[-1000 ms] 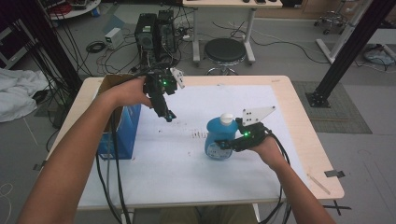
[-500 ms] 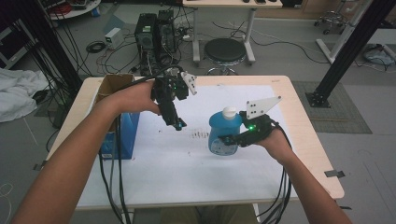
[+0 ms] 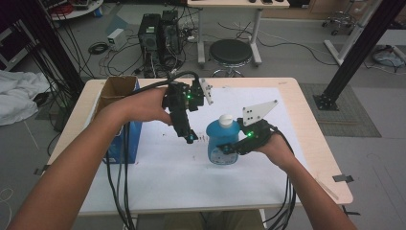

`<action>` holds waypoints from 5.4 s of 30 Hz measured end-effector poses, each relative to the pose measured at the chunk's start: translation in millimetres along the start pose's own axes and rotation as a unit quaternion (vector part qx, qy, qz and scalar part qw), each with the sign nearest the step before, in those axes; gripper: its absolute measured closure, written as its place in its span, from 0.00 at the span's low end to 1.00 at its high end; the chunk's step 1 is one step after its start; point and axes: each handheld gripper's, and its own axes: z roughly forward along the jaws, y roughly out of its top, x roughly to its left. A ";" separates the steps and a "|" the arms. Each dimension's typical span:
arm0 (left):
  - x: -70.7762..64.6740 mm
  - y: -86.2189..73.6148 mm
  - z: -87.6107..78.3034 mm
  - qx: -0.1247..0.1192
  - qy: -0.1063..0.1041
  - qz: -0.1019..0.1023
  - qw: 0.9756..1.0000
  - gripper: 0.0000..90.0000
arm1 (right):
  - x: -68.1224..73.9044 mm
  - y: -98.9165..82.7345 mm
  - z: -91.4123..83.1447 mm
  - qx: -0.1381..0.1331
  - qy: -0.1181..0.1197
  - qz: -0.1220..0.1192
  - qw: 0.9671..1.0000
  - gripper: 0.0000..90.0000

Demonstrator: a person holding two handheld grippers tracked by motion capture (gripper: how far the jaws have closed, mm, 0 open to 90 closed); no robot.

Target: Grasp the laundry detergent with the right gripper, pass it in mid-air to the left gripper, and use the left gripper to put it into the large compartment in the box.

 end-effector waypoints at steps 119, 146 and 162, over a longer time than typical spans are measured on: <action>-1.7 38.0 23.8 0.008 -0.030 0.049 0.998 0.42 | 6.3 29.7 24.0 -0.008 0.023 -0.013 1.000 0.49; -3.3 20.5 -2.5 0.015 0.021 0.014 1.000 0.42 | 12.8 11.9 -27.8 0.126 -0.038 -0.007 0.991 0.13; 12.7 4.0 -21.5 0.016 0.064 -0.058 0.996 0.42 | -0.7 -5.1 -89.4 0.278 -0.045 0.035 0.959 0.01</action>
